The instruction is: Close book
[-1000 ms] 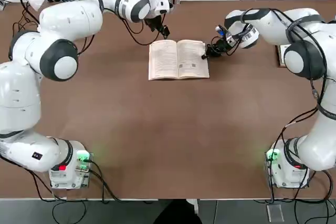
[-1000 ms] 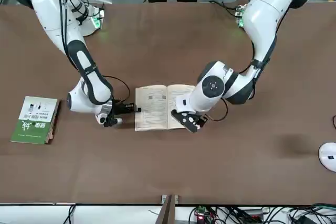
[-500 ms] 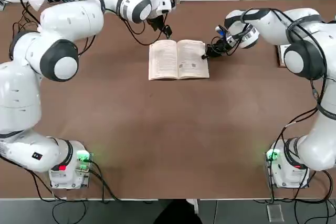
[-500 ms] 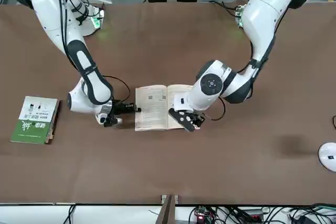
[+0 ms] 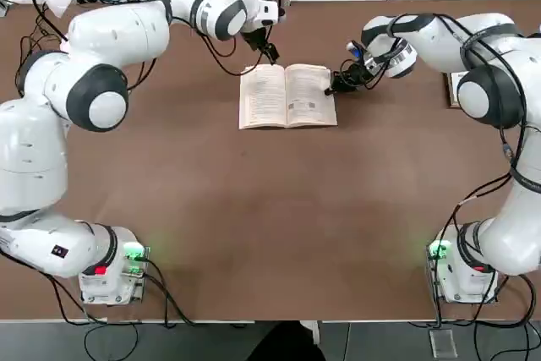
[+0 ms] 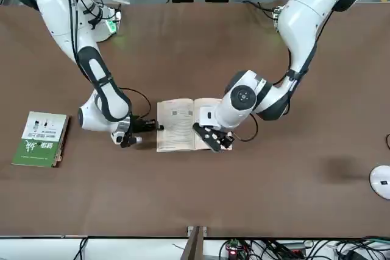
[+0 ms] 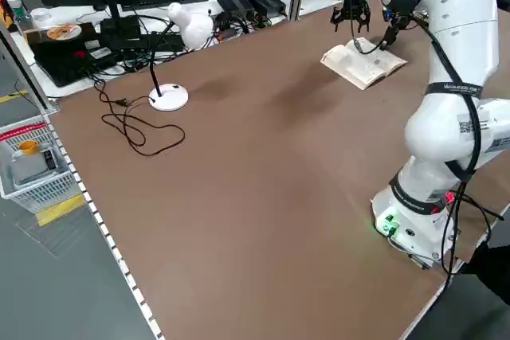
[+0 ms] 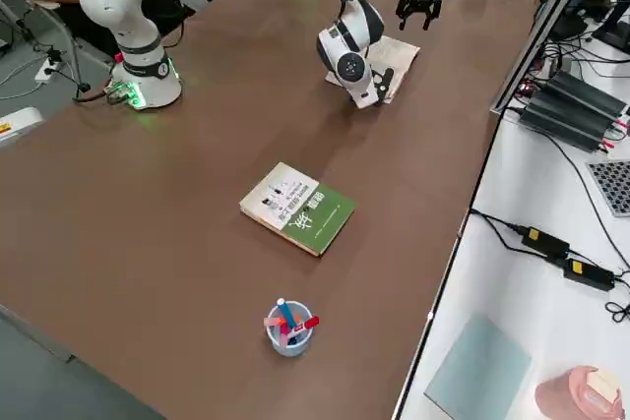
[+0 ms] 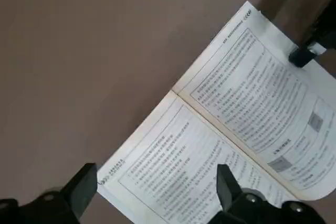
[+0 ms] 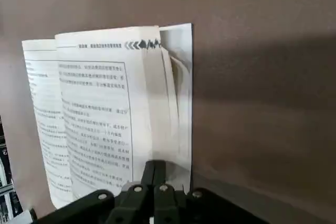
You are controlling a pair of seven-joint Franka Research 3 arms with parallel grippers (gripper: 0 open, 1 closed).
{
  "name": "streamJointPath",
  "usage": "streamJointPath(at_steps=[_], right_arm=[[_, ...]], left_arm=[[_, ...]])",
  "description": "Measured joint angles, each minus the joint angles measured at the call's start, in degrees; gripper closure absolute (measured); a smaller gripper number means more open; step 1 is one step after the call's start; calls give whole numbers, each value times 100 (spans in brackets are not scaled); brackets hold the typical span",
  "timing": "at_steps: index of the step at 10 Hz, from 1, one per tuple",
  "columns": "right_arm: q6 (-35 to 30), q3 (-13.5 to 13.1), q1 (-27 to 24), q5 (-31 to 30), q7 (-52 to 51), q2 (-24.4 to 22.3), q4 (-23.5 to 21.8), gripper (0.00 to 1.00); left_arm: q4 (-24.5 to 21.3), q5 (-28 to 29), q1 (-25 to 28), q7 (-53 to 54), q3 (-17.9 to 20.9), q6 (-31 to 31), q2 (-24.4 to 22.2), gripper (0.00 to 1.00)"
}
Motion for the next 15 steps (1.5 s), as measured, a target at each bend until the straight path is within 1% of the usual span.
streamJointPath(at_steps=[3,6,7,12,15], right_arm=[[0,0,0,0,-17,0,0,99],[0,0,0,0,-23,0,0,99],[0,0,0,0,-24,0,0,99],[0,0,0,0,-27,0,0,99],[1,0,0,0,-28,0,0,99]], left_arm=[[1,-62,33,297,6,188,88,0],[3,-122,34,335,6,343,180,0],[4,-233,39,376,6,404,210,0],[19,-1179,100,1018,10,571,400,0],[141,-1367,174,1411,10,597,575,0]])
